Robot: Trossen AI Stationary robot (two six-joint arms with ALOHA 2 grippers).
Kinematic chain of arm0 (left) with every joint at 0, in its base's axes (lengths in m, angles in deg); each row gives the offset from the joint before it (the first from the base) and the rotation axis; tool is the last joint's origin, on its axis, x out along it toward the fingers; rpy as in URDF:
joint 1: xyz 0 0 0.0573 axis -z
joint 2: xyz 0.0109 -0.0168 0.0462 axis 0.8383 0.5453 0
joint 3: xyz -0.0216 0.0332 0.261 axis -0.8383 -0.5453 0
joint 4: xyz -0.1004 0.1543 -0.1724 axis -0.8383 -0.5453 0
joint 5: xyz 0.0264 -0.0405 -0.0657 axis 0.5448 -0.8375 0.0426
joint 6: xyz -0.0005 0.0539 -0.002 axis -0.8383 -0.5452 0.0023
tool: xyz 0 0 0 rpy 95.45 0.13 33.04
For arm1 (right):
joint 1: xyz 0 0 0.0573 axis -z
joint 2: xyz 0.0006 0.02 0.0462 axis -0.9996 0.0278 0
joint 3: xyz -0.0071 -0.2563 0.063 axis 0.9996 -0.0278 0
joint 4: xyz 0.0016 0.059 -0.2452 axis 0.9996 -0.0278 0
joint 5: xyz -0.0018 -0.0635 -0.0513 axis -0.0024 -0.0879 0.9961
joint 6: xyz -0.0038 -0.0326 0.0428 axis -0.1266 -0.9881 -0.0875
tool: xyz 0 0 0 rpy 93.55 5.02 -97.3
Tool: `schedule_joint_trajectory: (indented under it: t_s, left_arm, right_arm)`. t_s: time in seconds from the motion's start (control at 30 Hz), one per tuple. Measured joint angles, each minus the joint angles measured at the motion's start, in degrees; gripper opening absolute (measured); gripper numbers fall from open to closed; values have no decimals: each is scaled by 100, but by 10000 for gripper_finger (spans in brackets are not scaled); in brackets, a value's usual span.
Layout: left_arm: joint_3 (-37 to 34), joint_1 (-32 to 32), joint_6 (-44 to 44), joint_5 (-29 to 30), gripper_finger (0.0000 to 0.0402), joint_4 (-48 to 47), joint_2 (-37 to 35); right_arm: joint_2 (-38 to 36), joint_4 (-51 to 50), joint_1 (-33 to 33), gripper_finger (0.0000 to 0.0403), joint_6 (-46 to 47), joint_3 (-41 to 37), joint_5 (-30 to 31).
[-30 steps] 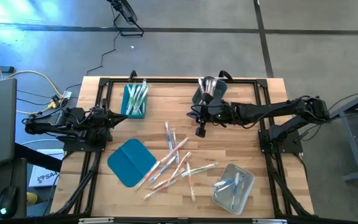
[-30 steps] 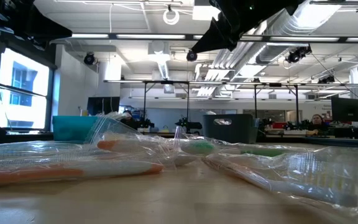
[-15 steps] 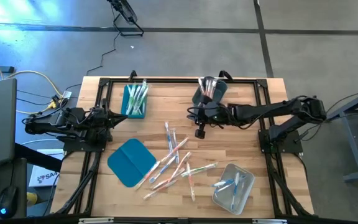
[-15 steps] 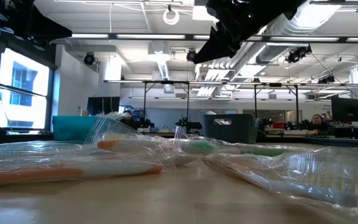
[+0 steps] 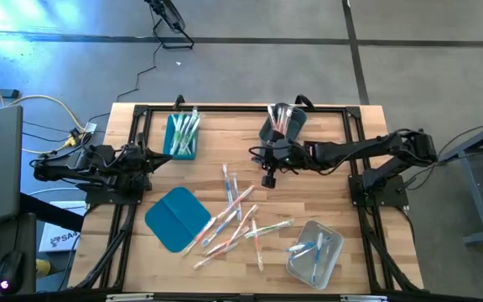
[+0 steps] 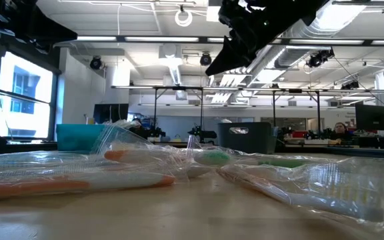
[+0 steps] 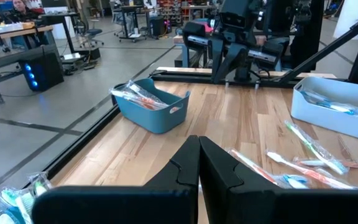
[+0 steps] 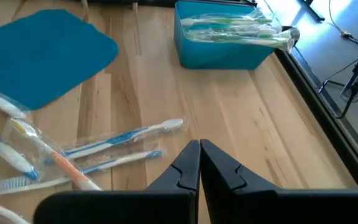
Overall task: Pick & Place Toothbrushes
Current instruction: Put the orange toothbrush into the dark gray bin
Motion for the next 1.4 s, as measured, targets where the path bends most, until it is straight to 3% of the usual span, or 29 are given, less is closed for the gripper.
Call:
schedule_joint_trajectory:
  t_s: [0.33,0.6,0.87,1.13,1.4]
  left_arm:
    - [0,0,0,0,0,-10,1]
    - [1,0,322,-9,0,4,0]
    - [2,1,699,-210,0,11,56]
    - [0,2,946,-297,0,110,766]
    - [0,4,983,-295,0,977,1925]
  right_arm:
    - [-2,0,0,4,13,-1,-12]
    - [-2,5,-2,4,18,0,-849]
    - [-2,12,-13,4,110,-1,-1276]
    - [-2,6,-199,4,453,-1,-1297]
    - [170,58,-347,4,413,0,-1301]
